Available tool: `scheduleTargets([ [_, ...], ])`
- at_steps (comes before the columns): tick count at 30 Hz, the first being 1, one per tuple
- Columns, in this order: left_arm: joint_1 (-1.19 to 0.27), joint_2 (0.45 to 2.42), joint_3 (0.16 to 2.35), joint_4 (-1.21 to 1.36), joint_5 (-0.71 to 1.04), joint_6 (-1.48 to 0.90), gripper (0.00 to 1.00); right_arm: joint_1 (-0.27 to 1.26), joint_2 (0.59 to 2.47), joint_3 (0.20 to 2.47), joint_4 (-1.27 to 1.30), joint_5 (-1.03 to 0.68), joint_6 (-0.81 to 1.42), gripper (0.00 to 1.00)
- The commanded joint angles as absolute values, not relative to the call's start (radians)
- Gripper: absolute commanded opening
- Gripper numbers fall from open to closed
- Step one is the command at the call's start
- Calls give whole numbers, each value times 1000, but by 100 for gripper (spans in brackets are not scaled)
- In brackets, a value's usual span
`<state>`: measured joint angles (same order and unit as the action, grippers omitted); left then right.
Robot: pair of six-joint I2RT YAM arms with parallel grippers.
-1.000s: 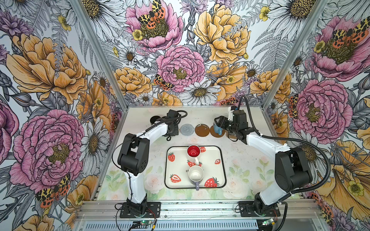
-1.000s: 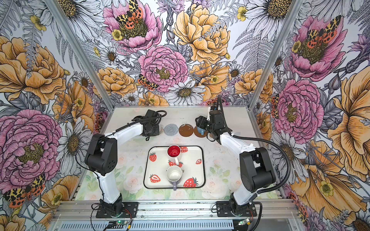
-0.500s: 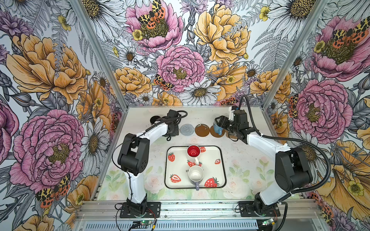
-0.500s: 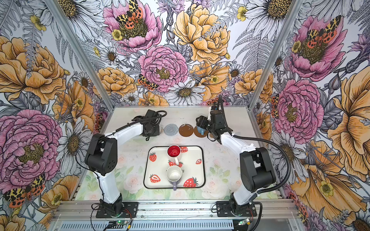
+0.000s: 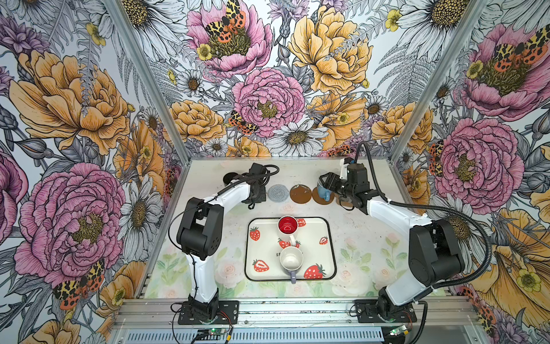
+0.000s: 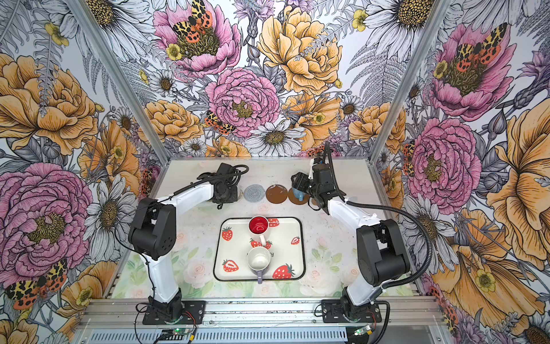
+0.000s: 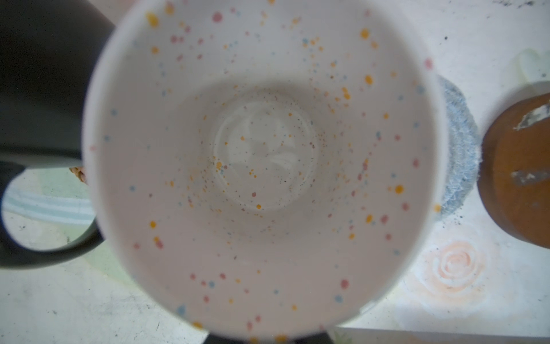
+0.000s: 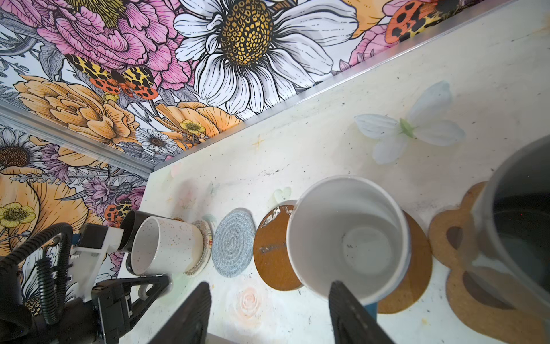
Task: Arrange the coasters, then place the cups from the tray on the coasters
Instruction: 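Lower the speckled mug onto the rope coaster beside the black mug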
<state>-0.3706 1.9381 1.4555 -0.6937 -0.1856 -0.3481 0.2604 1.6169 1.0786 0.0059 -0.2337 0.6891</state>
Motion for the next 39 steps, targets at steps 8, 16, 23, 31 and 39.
scheduleTargets([
  [8,-371,1934,1511,-660,-236,-345,0,253,1615,1101,28,-240,693,65],
  [16,-371,1932,1512,-666,-245,-348,0,252,1612,1100,27,-241,692,65],
  [23,-370,1943,1518,-666,-237,-345,0,252,1611,1100,26,-241,692,65],
  [31,-367,1953,1526,-670,-223,-346,2,252,1612,1101,26,-241,693,65],
  [39,-367,1948,1523,-672,-219,-347,20,252,1606,1099,23,-241,691,65],
])
